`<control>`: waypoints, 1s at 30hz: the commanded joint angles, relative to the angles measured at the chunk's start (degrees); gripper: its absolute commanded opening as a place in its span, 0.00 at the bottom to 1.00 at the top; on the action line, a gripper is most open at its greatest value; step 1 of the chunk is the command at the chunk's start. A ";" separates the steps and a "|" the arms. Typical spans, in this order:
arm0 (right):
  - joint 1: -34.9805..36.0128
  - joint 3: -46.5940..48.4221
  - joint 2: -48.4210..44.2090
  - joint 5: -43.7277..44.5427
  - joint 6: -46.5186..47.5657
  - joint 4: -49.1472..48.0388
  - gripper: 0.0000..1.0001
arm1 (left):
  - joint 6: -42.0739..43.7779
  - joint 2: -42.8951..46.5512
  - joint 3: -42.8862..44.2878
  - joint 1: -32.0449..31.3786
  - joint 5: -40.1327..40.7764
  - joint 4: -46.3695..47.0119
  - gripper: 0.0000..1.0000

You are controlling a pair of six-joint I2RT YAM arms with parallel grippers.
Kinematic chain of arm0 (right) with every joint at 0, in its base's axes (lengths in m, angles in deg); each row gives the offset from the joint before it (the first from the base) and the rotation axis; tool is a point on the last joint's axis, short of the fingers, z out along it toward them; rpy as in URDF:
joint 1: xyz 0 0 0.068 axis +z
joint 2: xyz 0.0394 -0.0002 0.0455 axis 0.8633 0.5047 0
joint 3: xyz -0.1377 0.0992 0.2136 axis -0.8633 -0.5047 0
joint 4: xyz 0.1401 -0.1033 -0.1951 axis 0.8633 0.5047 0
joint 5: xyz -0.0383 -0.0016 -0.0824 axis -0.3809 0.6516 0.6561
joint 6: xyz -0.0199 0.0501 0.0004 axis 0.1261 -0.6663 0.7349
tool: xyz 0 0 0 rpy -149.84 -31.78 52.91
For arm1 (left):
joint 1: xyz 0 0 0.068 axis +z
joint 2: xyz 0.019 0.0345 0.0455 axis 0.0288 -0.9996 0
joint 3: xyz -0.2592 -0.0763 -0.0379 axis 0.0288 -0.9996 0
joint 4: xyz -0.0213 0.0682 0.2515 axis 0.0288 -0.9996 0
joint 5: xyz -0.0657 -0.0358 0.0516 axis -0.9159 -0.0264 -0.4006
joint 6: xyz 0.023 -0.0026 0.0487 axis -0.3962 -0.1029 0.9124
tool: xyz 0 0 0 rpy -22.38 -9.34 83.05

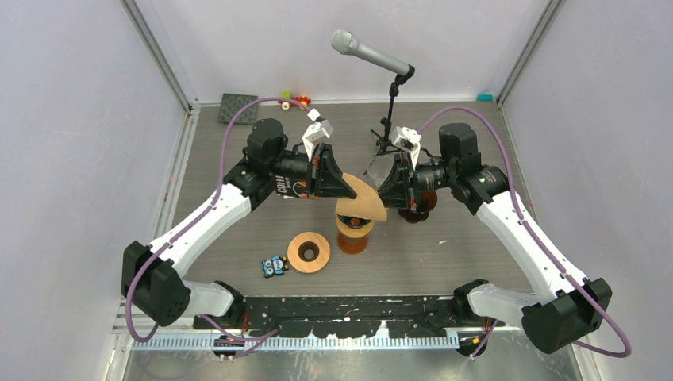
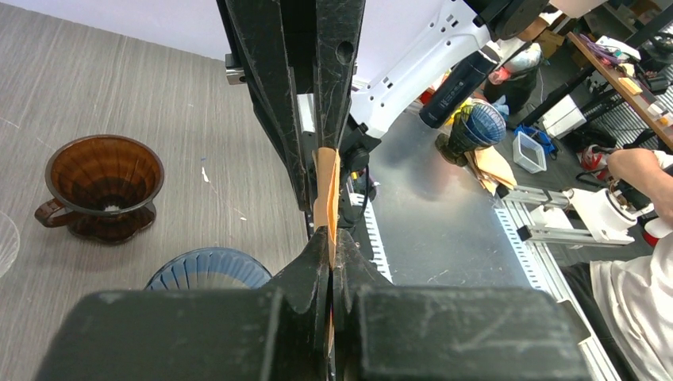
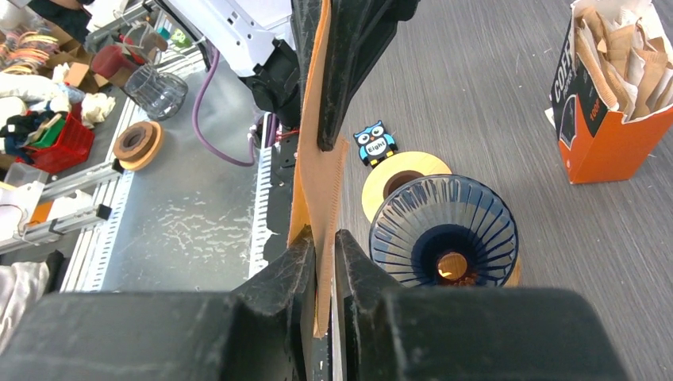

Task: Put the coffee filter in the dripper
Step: Place the coffee filter in the coffee dripper.

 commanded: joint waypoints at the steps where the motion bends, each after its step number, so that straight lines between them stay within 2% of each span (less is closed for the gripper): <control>1: 0.39 0.32 -0.55 0.77 -0.30 -1.87 0.18 | -0.50 0.03 2.29 -0.27 0.54 2.24 0.00; 10: 1.33 -0.49 0.43 1.20 -5.62 -6.74 0.13 | -0.76 -1.21 2.77 -0.23 1.73 2.24 0.00; 15: 1.73 -0.17 1.06 2.47 -6.17 -6.74 0.00 | -0.82 -1.45 3.23 -0.27 2.00 2.24 0.00; 19: 1.75 0.37 0.09 6.97 -5.36 -5.76 0.00 | -0.24 -0.72 3.54 -0.03 3.74 1.62 0.02; 20: 1.72 0.95 -0.05 9.45 -4.78 -4.57 0.00 | -0.08 -0.43 3.64 0.25 4.71 1.35 0.07; 22: 1.75 2.93 0.10 16.05 -4.48 -2.28 0.00 | 0.42 0.24 4.60 1.01 8.02 -0.21 0.26; 25: 1.83 6.42 0.97 25.14 -5.69 0.23 0.00 | 4.96 0.34 9.16 1.74 16.35 -10.24 0.49; 27: 2.55 7.80 1.37 30.29 -6.98 -0.43 0.00 | 7.30 -0.61 13.26 1.75 22.50 -16.73 0.54; 30: 5.95 9.66 2.11 42.11 -7.10 -0.61 0.00 | 6.51 -1.98 17.39 1.75 31.77 -21.92 0.68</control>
